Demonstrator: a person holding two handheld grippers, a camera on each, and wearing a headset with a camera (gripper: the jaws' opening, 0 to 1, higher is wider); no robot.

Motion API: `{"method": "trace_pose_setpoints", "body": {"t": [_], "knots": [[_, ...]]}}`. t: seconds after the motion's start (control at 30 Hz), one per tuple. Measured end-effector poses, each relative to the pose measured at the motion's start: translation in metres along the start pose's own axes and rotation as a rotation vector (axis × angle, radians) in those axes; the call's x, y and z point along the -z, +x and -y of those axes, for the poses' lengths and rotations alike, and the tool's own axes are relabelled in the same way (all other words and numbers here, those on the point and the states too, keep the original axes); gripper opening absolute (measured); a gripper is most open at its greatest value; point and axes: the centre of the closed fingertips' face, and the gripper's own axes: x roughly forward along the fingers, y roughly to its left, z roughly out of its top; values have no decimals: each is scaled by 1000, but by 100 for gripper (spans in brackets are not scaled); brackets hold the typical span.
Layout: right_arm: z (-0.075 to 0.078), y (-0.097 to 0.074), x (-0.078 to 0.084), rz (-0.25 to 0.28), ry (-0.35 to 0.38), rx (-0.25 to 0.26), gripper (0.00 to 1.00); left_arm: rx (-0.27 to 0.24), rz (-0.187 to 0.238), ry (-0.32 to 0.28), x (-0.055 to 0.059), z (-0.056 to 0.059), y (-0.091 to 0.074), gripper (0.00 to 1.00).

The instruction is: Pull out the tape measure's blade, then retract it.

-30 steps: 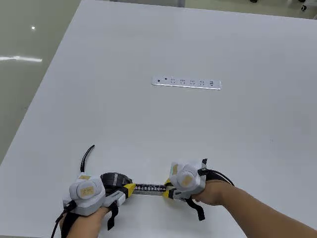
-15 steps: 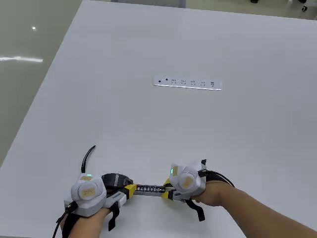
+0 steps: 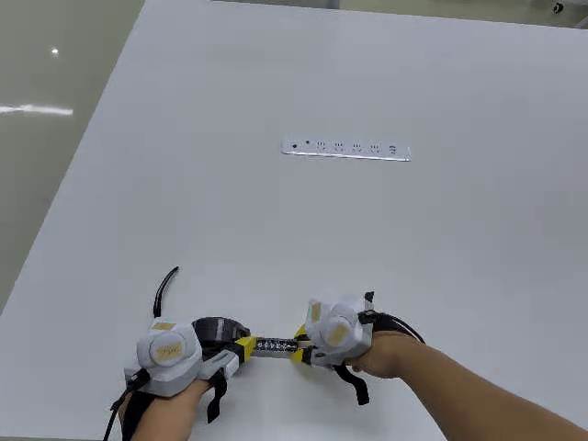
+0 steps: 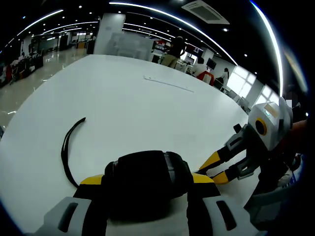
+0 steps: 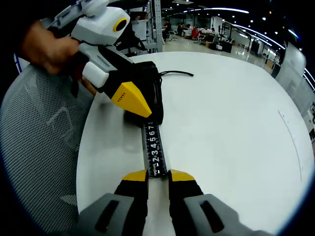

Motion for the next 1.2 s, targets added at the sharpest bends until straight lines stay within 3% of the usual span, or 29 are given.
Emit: {"method": "trace_pose_setpoints", "body": {"t": [0.53, 1.2], "knots": [[0, 4, -4, -21, -37, 3, 14, -11, 8, -7, -1, -1, 0, 62], [-5, 21, -29, 23, -41, -19, 14, 0, 1, -14, -1, 0, 0, 62]]}}
